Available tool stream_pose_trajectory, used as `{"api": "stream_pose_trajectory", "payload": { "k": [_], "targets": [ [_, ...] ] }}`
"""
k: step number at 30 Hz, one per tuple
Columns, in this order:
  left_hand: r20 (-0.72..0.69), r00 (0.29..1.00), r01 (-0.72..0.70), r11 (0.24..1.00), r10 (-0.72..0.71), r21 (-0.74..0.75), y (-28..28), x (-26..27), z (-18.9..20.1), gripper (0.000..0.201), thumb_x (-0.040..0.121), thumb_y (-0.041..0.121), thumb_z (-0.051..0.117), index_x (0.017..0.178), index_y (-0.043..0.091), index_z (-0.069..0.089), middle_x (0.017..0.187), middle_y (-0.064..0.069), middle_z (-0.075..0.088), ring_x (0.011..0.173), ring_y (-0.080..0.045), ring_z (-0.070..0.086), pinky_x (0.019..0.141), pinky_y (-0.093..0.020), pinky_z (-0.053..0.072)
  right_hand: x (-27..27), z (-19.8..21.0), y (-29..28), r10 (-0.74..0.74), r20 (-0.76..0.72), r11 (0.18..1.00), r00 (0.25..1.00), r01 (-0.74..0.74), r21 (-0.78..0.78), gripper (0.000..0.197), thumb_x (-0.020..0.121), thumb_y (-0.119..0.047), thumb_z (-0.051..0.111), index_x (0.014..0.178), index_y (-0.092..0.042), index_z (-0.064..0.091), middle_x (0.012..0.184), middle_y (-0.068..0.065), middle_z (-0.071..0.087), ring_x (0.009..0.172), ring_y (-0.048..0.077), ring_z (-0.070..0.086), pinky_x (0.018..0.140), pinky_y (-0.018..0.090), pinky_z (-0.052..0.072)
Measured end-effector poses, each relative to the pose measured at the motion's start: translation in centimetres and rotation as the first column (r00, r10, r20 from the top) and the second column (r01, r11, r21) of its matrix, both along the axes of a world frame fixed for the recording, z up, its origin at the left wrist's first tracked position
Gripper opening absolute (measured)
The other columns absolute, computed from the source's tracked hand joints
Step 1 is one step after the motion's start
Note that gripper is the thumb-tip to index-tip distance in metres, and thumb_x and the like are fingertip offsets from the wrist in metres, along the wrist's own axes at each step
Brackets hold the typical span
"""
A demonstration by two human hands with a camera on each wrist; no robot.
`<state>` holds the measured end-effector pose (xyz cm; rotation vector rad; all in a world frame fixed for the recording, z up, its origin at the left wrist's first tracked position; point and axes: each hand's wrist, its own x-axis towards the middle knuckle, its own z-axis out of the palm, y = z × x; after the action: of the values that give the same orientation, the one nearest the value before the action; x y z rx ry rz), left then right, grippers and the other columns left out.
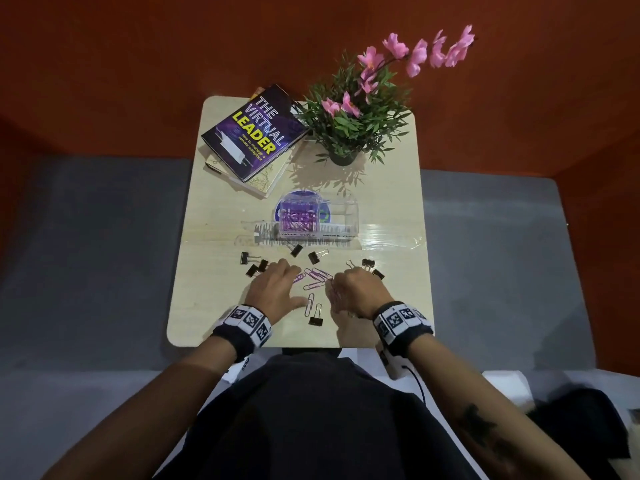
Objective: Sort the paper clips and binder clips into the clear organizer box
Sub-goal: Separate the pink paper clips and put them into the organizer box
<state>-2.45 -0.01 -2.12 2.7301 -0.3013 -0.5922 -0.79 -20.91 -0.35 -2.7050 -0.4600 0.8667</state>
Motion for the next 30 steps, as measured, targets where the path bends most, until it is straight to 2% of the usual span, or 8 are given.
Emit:
{"api": "stream_pose_trajectory", "payload": {
  "k": [3, 6, 11, 14, 17, 21, 25, 30],
  "targets": [
    [0.012, 0.999, 0.029, 0.999, -0.030, 0.041, -0.6, -0.6, -0.2, 0.067, 0.068, 0.046, 0.079, 0.120, 0.011, 0.055, 0.112, -0.009, 0.056, 0.101, -0.028, 0.051, 0.076, -0.038, 0.048, -0.3, -1.3, 0.7, -0.063, 0.054, 0.997, 0.997, 0.061, 0.049, 0.019, 0.069, -0.022, 0.075, 0.082, -0.013, 0.065, 0.080, 0.008, 0.067, 0.081, 0.029, 0.062, 0.058, 0.032, 0.044],
    [0.045, 0.999, -0.010, 1.000, 0.011, -0.015, -0.2, -0.2, -0.5, 0.042, 0.076, 0.027, 0.077, 0.110, 0.007, 0.063, 0.104, -0.012, 0.063, 0.098, -0.031, 0.053, 0.080, -0.042, 0.047, -0.3, -1.2, 0.9, -0.149, 0.101, 0.984, 0.984, 0.137, 0.117, 0.003, 0.077, -0.008, 0.064, 0.076, -0.008, 0.066, 0.074, 0.013, 0.067, 0.073, 0.031, 0.060, 0.057, 0.032, 0.042],
    [0.056, 0.994, -0.089, 0.994, 0.092, -0.066, 0.0, -0.1, 0.1, 0.028, 0.089, 0.024, 0.065, 0.107, 0.002, 0.064, 0.102, -0.016, 0.065, 0.100, -0.033, 0.055, 0.082, -0.041, 0.045, -0.8, -1.3, 0.8, -0.293, 0.177, 0.953, 0.940, 0.271, 0.137, 0.021, 0.085, -0.025, 0.064, 0.079, -0.005, 0.061, 0.079, 0.010, 0.063, 0.069, 0.030, 0.059, 0.056, 0.034, 0.045],
    [0.015, 0.992, -0.128, 0.991, 0.128, -0.029, -0.4, -0.7, -0.1, 0.036, 0.084, 0.029, 0.070, 0.107, 0.003, 0.062, 0.102, -0.014, 0.064, 0.100, -0.031, 0.055, 0.082, -0.040, 0.047, -1.3, -1.4, 1.9, -0.254, 0.198, 0.966, 0.947, 0.237, 0.105, 0.022, 0.084, -0.027, 0.066, 0.091, -0.007, 0.061, 0.089, 0.010, 0.060, 0.078, 0.030, 0.058, 0.059, 0.031, 0.039],
    [-0.014, 0.990, -0.138, 0.989, 0.138, -0.044, -0.8, -0.4, -0.5, 0.022, 0.085, 0.020, 0.069, 0.101, 0.006, 0.064, 0.097, -0.011, 0.064, 0.096, -0.029, 0.056, 0.077, -0.041, 0.050, -1.1, -1.4, 2.6, -0.208, 0.177, 0.975, 0.962, 0.189, 0.119, 0.009, 0.086, -0.020, 0.064, 0.088, -0.013, 0.069, 0.085, 0.009, 0.062, 0.079, 0.030, 0.061, 0.060, 0.033, 0.047],
    [-0.010, 1.000, -0.001, 0.997, 0.001, -0.072, -0.9, 0.2, -0.5, 0.020, 0.083, 0.012, 0.071, 0.101, 0.009, 0.063, 0.095, -0.009, 0.063, 0.092, -0.028, 0.056, 0.073, -0.037, 0.047, -0.6, -1.6, 2.2, -0.181, 0.153, 0.974, 0.972, 0.155, 0.168, 0.012, 0.083, -0.018, 0.067, 0.094, -0.015, 0.063, 0.083, 0.008, 0.060, 0.075, 0.031, 0.060, 0.056, 0.030, 0.039],
    [0.032, 0.988, 0.151, 0.986, -0.149, -0.067, -1.1, 1.2, -0.3, 0.057, 0.074, 0.017, 0.080, 0.124, 0.013, 0.055, 0.100, -0.009, 0.058, 0.088, -0.026, 0.055, 0.068, -0.038, 0.050, 0.0, -1.6, 2.1, -0.142, 0.161, 0.977, 0.977, 0.112, 0.183, 0.028, 0.083, -0.024, 0.066, 0.109, -0.017, 0.060, 0.090, 0.008, 0.058, 0.078, 0.030, 0.059, 0.058, 0.030, 0.036],
    [0.041, 0.978, 0.205, 0.979, -0.205, 0.018, -2.3, 1.8, -0.1, 0.026, 0.086, 0.018, 0.068, 0.108, 0.008, 0.060, 0.106, -0.010, 0.056, 0.094, -0.027, 0.057, 0.068, -0.039, 0.053, -0.1, -1.5, 2.5, -0.122, 0.162, 0.986, 0.979, 0.102, 0.129, 0.014, 0.084, -0.021, 0.064, 0.094, -0.012, 0.068, 0.088, 0.010, 0.058, 0.076, 0.032, 0.060, 0.057, 0.033, 0.043]
  ]
}}
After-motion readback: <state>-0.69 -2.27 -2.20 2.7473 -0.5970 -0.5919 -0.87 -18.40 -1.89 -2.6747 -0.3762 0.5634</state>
